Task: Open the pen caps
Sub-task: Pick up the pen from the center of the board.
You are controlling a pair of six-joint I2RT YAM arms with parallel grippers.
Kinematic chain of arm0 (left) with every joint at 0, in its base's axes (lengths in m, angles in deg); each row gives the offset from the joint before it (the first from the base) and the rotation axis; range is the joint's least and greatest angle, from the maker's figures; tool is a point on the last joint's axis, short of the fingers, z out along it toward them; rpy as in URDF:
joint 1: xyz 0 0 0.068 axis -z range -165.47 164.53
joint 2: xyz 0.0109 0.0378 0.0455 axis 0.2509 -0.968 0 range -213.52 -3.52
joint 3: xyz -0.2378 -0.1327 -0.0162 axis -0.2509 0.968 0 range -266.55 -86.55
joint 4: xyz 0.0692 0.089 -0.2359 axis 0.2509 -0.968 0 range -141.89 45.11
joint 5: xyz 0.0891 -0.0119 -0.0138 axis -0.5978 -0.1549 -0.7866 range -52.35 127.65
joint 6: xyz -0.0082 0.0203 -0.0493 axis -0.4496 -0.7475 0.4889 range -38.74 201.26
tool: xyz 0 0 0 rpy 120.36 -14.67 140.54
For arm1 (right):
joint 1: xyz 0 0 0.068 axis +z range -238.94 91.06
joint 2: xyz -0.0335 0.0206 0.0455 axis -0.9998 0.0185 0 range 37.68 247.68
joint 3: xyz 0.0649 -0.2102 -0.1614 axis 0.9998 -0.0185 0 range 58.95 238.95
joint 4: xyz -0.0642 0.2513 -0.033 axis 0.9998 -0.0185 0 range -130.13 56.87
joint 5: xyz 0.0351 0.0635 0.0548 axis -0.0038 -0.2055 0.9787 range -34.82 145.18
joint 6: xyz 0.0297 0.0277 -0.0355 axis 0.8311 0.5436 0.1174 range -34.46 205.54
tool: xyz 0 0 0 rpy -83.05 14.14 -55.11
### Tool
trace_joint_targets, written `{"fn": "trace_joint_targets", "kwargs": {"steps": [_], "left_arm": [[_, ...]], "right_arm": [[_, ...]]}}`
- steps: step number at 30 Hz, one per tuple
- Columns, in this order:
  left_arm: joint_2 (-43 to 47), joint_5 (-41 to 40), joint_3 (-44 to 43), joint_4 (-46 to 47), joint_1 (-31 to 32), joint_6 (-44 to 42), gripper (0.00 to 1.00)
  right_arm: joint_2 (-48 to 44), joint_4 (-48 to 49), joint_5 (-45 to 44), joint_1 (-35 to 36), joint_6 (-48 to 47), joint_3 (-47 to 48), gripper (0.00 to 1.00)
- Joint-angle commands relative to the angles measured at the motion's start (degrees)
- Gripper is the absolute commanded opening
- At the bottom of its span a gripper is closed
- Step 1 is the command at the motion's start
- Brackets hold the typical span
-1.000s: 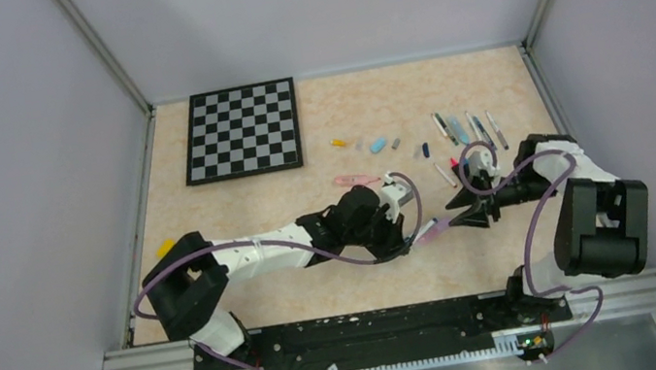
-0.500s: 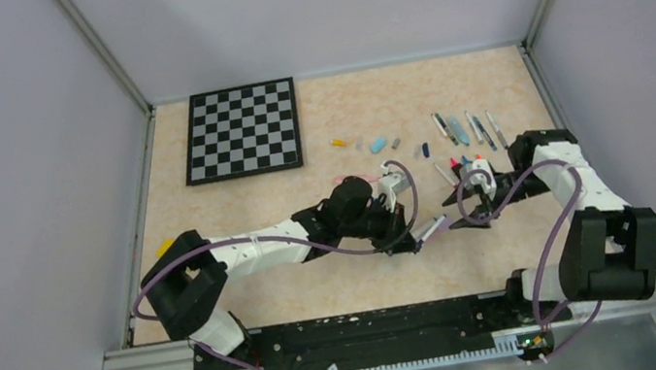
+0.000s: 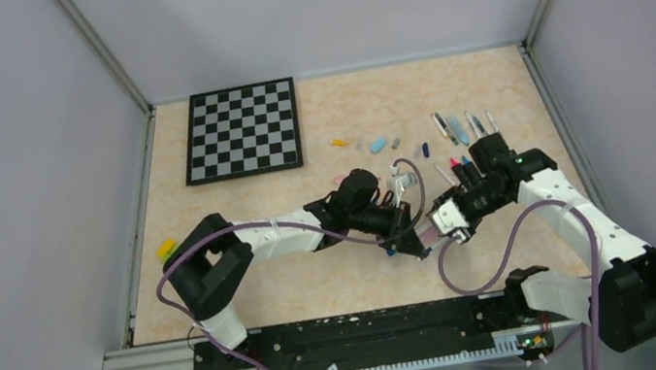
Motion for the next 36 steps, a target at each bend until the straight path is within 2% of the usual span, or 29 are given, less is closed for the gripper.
{"fn": "trace_joint_targets", "kwargs": {"steps": [1,9,12,15,19,25,31,36], "left_arm": [[0.2,3.6,-2.3,1.2,-1.4,1.1,0.00],[-0.1,3.6,-3.0,-3.4,-2.3,-1.0,0.00],[-0.1,3.4,-2.9,-4.6,-2.3,-1.7,0.00],[0.2,2.9,-2.9,-5.4,-2.4,-2.2,0.00],[0.8,2.0,-3.1,-6.0,-2.5,-2.7,0.00],[1.0,2.0,-3.6,-5.9,-2.5,-2.5,0.00],[0.2,3.1,-3.6,-4.2,-2.5,-1.2,0.00],[0.0,3.3,-3.2,-3.7,-2.5,-0.8,0.00]], "right_arm": [[-1.3,2.4,-5.5,3.2,-0.6,-1.7,0.48],[-2.0,2.1,-3.1,5.9,3.6,0.6,0.44],[-2.8,1.8,-1.0,6.0,7.3,3.1,0.44],[-2.9,-1.8,2.4,5.9,6.1,4.1,0.46],[-3.5,-3.5,5.1,5.9,4.0,0.4,0.48],[-4.4,2.0,2.2,6.0,7.6,-4.9,0.46],[-4.4,8.0,-2.0,7.6,10.9,-8.2,0.39],[-4.9,9.1,-2.2,8.2,10.5,-8.9,0.22]]}}
